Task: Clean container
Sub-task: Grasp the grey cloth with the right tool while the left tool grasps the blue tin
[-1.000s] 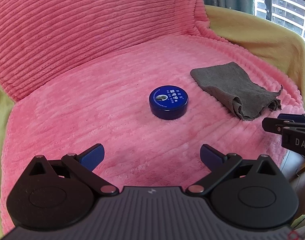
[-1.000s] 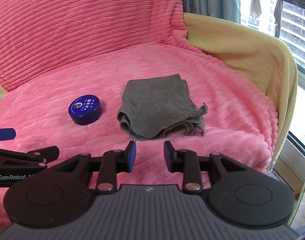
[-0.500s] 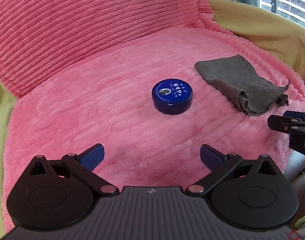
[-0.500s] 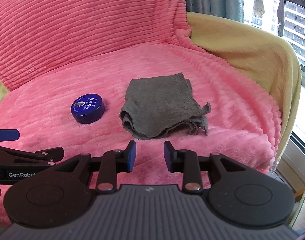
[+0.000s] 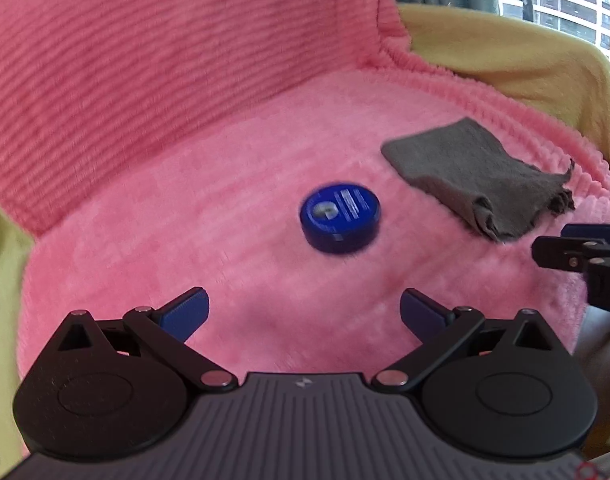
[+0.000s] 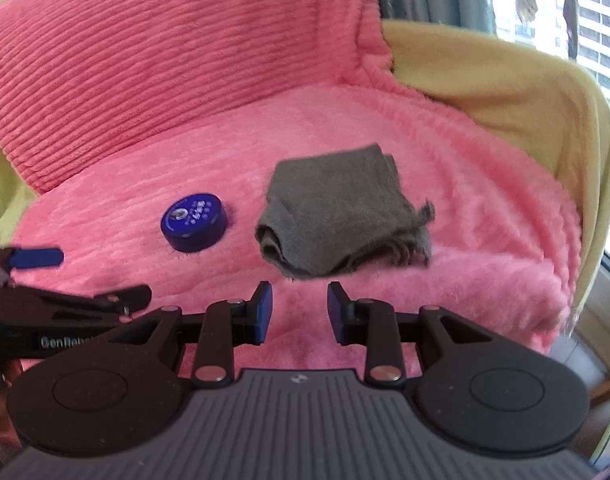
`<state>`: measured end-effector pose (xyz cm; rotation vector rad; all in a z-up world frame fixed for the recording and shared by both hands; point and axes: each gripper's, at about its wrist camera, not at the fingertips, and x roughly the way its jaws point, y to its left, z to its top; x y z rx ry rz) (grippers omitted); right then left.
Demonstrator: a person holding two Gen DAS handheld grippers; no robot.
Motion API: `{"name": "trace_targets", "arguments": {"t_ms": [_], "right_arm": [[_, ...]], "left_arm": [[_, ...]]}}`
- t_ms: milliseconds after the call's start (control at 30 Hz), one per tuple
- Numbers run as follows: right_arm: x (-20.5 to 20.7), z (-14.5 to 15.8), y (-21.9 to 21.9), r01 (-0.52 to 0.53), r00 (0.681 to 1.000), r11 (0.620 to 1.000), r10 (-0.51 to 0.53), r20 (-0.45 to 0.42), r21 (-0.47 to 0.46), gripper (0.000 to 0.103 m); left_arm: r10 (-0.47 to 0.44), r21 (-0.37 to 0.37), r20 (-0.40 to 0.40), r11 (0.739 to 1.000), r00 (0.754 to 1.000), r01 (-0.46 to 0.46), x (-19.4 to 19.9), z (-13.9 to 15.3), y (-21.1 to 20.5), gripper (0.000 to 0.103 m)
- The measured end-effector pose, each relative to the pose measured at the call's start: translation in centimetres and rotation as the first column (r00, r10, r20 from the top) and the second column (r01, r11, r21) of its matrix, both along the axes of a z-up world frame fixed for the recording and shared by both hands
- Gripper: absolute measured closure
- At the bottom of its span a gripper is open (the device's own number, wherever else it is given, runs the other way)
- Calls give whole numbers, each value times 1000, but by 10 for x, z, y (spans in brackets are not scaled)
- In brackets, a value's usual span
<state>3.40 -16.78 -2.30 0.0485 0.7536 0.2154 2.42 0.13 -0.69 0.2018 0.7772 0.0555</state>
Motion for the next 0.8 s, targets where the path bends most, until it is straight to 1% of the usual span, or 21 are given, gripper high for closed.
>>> {"name": "trace_targets", "arguments": {"t_ms": [67,200,333,367,433,467,567,600,700,800], "right_arm": [[3,1,4,-17,1000,1000,17,12,-13,75],[10,4,13,-51,998,998,53,35,-40,75],[17,7,21,-84,994,994,88,57,-68,76],[18,8,23,-92,993,993,97,63,-75,76],[27,2,35,-118,990,983,127,57,-142,76],[38,0,39,-127,989,978,137,50,-166,77],[59,-10,49,-137,989,964,147,29,-226,78],[64,-12,52,-141,988,962,151,27,-233,78],[77,-21,56,-141,989,960,148,11,-241,79],[82,-27,51,-135,991,969,137,-5,-205,80]], "left_arm": [[-10,6,2,1000,1000,10,5,2,3,1],[-34,-11,-4,999,999,34,13,2,5,1],[-72,37,3,997,997,71,15,2,11,0],[-74,31,-5,997,997,74,17,1,15,0],[-87,20,-14,996,996,88,20,-1,22,1],[-99,16,-14,995,995,99,21,-1,25,1],[-138,32,11,990,990,137,26,-2,27,1],[-141,36,15,989,990,140,29,-3,27,1],[-155,14,17,988,988,155,39,-7,28,1],[-180,4,20,984,983,180,46,-12,27,1]]}}
